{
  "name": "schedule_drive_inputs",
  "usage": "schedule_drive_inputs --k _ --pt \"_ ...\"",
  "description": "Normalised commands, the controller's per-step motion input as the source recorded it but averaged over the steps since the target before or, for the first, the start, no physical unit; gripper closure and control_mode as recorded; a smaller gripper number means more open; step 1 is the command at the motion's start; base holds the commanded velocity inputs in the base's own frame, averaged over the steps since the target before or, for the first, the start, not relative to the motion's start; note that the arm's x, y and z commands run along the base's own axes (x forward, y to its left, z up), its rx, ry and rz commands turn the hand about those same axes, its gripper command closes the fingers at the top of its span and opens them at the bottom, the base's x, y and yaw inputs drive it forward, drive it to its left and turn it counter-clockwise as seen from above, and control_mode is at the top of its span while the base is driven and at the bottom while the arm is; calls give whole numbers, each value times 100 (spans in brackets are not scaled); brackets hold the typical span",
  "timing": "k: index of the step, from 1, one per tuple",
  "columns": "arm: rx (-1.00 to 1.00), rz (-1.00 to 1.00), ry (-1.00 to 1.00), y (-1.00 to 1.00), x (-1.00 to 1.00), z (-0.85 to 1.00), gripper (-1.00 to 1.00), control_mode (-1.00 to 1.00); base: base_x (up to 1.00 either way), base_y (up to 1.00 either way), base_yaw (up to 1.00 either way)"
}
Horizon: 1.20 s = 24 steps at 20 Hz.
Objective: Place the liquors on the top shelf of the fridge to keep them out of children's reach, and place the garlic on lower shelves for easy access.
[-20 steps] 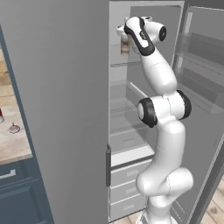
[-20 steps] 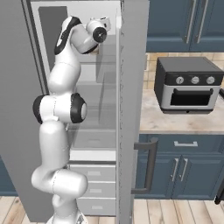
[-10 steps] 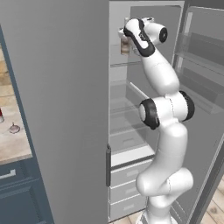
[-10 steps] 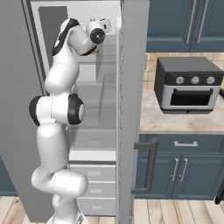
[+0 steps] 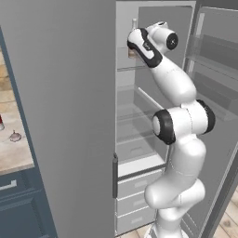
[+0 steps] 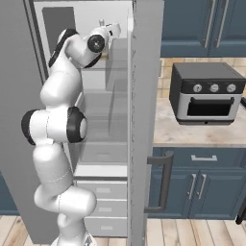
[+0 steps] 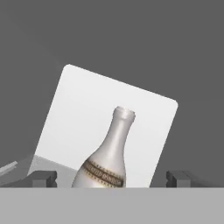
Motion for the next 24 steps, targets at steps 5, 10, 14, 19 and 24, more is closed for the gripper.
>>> schedule_drive_inputs --k 5,10,14,19,24 --pt "0 -14 8 0 -68 0 -100 -100 0 0 0" --pt "0 -12 11 0 -81 0 -100 -100 0 0 0" --pt "1 -9 16 1 -78 3 -100 -100 0 0 0" --pt "2 -7 20 6 -88 1 -100 -100 0 0 0" --pt "0 -5 17 0 -98 -5 -100 -100 0 0 0"
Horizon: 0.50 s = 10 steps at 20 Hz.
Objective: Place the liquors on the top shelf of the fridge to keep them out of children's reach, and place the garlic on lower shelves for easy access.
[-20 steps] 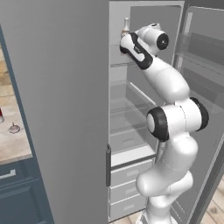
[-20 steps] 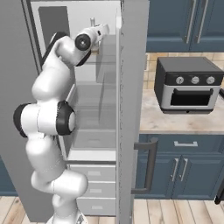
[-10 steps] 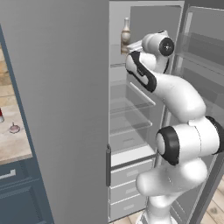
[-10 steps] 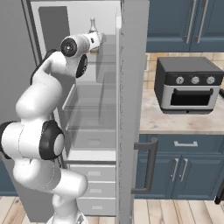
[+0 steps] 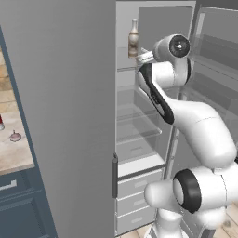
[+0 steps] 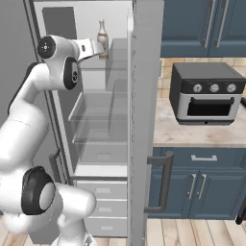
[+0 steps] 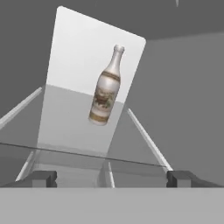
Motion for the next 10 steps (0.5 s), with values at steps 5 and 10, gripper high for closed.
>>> schedule_drive_inputs --k 5,10 --pt "6 -4 6 0 -99 -19 -100 -100 0 0 0" --pt "15 0 0 1 -100 -42 -100 -100 0 0 0"
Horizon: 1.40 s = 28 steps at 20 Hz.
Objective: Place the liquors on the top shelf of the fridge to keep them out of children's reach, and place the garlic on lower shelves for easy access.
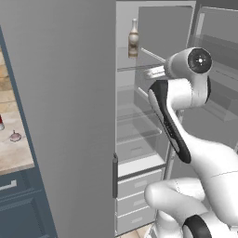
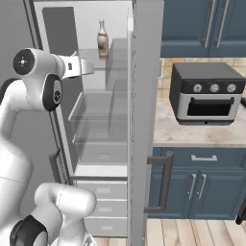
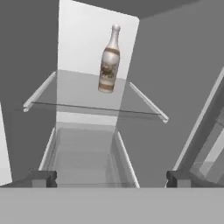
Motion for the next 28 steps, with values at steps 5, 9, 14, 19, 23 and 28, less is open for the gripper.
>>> schedule_drive_inputs --k 5,9,14,19,23,28 --pt "20 0 0 1 -94 -40 -100 -100 0 0 0" --pt "17 0 1 4 -73 -26 -100 -100 0 0 0" --pt "2 -2 19 2 -53 -1 -100 -100 0 0 0" --pt "0 0 16 0 -48 0 -100 -100 0 0 0" --pt "0 0 11 0 -23 -5 -100 -100 0 0 0" --pt "0 0 7 0 -15 -2 -100 -100 0 0 0"
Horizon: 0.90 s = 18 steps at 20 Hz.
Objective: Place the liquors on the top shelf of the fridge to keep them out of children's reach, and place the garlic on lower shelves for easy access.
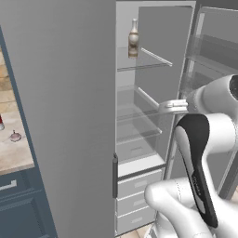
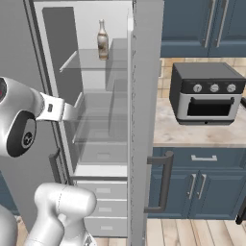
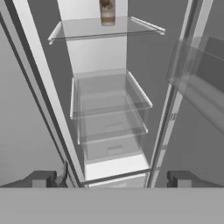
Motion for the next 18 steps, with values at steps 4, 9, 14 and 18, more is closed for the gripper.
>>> schedule_drive_inputs --k 4,9,14,18 --pt "0 0 2 0 -7 -6 -100 100 -15 0 0" --pt "0 0 0 0 0 0 -100 100 -51 24 0" --pt "0 0 0 0 0 0 -100 100 -34 69 1" --pt "0 0 0 0 0 0 -100 100 -5 100 0"
